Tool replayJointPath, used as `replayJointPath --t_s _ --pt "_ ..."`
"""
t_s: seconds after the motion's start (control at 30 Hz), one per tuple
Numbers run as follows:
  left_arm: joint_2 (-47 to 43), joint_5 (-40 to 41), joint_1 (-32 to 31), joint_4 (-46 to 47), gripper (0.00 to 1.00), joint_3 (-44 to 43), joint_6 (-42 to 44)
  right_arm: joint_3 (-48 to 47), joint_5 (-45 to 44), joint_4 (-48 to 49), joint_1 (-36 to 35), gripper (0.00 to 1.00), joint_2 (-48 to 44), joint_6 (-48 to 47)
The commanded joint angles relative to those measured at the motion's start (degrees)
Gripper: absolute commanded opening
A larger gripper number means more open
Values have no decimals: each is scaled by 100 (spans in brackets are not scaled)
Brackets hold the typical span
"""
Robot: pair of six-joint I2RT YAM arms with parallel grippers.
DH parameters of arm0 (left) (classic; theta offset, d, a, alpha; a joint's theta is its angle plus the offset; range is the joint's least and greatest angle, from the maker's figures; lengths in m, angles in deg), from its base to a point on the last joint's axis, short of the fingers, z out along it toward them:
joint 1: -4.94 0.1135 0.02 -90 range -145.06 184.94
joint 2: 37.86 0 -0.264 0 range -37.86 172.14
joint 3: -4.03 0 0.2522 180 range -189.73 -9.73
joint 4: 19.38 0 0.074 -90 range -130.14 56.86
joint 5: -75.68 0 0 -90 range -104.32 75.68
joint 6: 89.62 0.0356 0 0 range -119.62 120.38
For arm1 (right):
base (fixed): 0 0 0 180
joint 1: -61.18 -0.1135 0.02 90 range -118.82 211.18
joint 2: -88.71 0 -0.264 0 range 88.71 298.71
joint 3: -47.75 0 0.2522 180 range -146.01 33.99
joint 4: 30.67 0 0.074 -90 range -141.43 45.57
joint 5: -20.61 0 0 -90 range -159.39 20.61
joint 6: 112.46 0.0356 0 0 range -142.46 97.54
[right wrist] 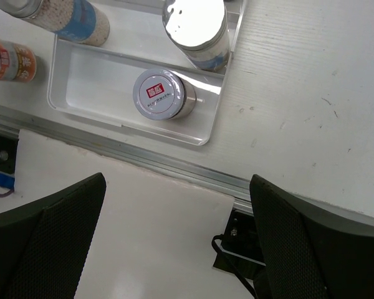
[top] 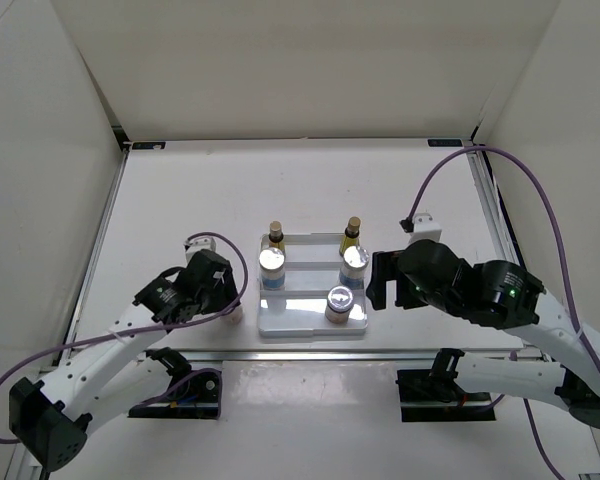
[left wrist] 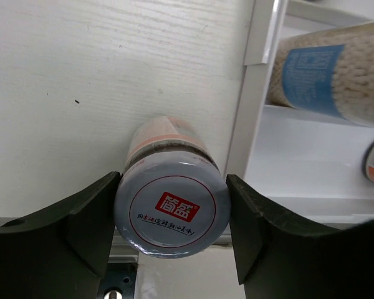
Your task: Organize the condiment bottles
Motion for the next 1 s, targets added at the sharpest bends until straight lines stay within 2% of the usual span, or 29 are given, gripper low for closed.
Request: replayJointPath --t_s 0.0,0.1,0.3,0.67,0.97 --pt "-322 161 -58 156 29 -744 141 -9 -259 -116 -17 99 -99 107" --pt "-253 100 -120 94 23 -1018 194 -9 -259 -116 -17 99 -99 107" --pt "134 -102 -506 94 20 -1353 9 -9 -311 -169 -17 99 -99 160" --pt "969 284 -1534 472 20 -1511 -491 -9 -364 -345 -17 99 -152 266" --pt "1883 706 -2202 964 22 -1511 -545 -9 -417 -502 -17 99 -152 380"
